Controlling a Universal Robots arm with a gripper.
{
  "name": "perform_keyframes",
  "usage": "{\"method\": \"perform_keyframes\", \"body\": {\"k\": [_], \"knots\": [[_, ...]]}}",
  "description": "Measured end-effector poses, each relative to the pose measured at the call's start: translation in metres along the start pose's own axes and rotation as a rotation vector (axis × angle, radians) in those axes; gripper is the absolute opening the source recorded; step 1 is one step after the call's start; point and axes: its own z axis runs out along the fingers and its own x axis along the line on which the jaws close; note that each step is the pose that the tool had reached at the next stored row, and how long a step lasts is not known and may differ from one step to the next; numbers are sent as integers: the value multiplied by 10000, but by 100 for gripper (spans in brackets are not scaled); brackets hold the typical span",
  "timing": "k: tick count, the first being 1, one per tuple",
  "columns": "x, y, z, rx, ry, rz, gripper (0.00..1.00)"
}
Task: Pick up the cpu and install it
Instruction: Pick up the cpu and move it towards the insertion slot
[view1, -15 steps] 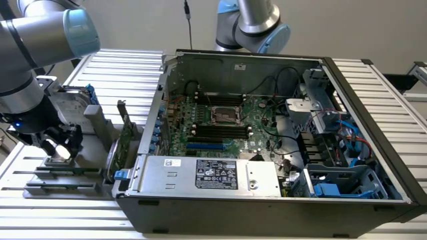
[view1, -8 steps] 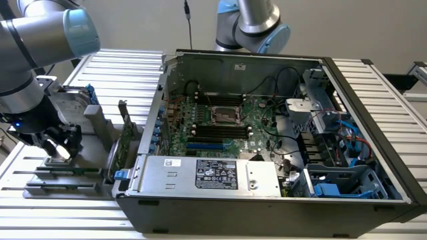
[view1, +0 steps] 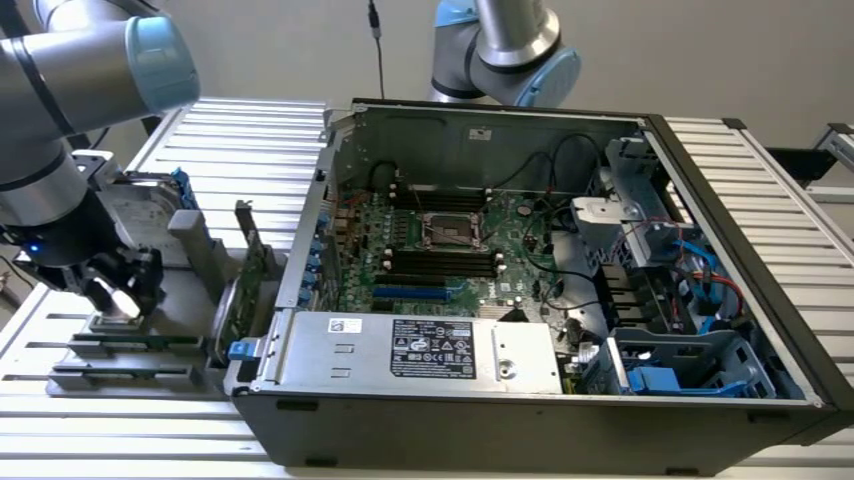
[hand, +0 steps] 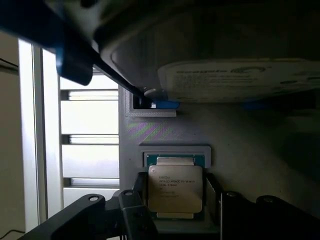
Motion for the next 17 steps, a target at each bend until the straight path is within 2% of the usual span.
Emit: {"method": "perform_keyframes", "body": {"k": [4,8,17], "knots": [[2,2,-52,0,1,-6,55],[5,5,-154,1,1,-17,55],[17,17,-554,2,3,-40,55]]}}
